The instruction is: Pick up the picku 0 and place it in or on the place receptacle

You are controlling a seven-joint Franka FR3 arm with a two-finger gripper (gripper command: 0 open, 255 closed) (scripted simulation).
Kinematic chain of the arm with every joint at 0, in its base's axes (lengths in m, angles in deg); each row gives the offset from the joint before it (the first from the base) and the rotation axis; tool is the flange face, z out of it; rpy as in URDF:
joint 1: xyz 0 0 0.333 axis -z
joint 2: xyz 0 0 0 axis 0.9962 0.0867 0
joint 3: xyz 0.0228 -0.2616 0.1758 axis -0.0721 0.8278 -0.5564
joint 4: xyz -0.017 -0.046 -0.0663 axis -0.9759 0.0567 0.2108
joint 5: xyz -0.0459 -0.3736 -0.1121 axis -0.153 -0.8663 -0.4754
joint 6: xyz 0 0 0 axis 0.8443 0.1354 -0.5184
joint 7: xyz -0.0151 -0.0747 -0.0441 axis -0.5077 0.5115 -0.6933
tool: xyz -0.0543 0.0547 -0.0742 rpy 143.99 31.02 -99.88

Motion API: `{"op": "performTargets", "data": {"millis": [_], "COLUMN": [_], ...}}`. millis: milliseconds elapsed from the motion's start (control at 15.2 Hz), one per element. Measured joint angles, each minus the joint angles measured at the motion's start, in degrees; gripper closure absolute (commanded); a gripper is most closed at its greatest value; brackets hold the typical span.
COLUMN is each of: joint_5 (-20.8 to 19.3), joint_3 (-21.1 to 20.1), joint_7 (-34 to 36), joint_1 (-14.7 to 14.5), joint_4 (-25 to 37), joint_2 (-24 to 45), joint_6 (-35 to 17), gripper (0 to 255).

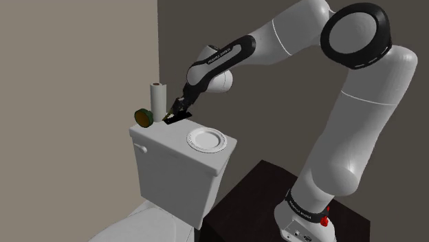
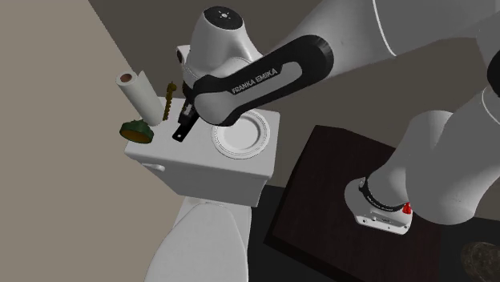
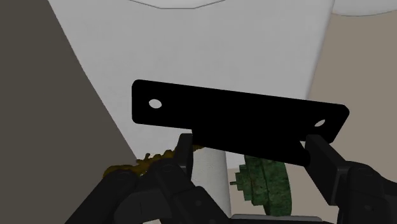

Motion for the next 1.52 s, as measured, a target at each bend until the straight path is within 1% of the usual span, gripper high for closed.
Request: {"op": "performTargets", "data": {"millis": [132, 330, 726, 924, 1188, 1518], "joint_5": [1.1, 2.2, 1.6, 2.6, 5.2, 10.5], "joint_3": [0.3, 1.2, 3.4, 4.2, 5.4, 7.6], "joint_7": [-1.9, -4.6, -8.2, -9.7, -12.2, -16.9], "joint_1": [0.5, 1.3, 3.4, 3.0, 1.3, -2.0], "joint_4": [-5.1, -11.1, -22.8, -24.6, -25.6, -26.3], "joint_2": [-4.2, -9.8, -22.8, -22.9, -20.5, -16.5], "joint_6": [-0.8, -0.8, 1.0, -0.5, -3.9, -8.4], "gripper": [255, 255, 255, 255, 255, 255]}}
